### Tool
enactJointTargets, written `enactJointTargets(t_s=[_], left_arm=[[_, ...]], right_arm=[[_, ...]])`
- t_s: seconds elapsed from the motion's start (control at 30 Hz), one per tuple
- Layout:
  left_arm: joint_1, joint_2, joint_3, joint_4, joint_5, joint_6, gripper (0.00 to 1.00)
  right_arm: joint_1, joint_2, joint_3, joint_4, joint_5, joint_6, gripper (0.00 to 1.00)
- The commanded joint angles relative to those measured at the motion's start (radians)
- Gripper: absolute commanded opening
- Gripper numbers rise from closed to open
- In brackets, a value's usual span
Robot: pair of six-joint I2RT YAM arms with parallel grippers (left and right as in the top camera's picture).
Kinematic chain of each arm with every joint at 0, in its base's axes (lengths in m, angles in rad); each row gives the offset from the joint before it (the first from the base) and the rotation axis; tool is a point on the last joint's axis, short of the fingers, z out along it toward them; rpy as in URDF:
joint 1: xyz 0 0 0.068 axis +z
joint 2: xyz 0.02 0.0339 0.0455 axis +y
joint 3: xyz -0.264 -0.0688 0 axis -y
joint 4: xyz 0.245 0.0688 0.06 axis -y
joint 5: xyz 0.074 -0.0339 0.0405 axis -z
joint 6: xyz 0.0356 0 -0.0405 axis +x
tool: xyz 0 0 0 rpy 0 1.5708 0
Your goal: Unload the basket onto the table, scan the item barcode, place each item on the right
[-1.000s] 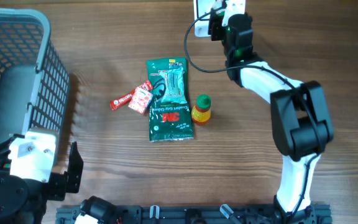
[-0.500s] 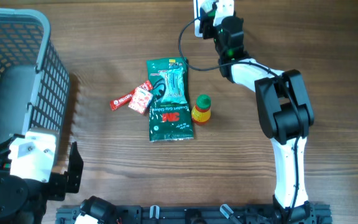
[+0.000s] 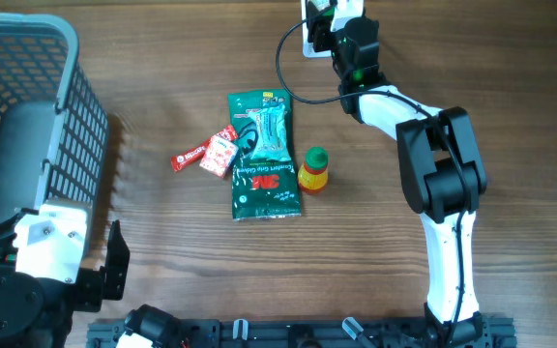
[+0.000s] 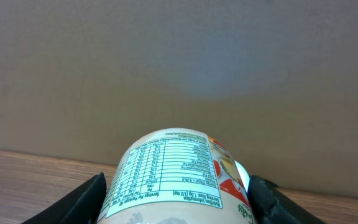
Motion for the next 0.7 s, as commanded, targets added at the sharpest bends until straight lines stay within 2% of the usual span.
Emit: enactJointTargets(t_s=[0.0,0.33,0.47,0.67], left_arm=[[0.008,0.005,0.002,0.002,0.008,-0.009,1.0],[0.008,0.005,0.002,0.002,0.008,-0.009,1.0],[0.008,0.005,0.002,0.002,0.008,-0.009,1.0],[0.008,0.005,0.002,0.003,0.008,-0.009,1.0]], right_arm=[[0.003,0.01,0.036,0.017,-0.02,0.071,0.54],[-0.018,-0.145,0.054,-0.042,0.041,0.062,0.54],[-0.065,-0.226,0.054,-0.143,0.072,0.014,0.55],[-0.189,-0.297,0.054,-0.36,0.174,0.044,0.55]])
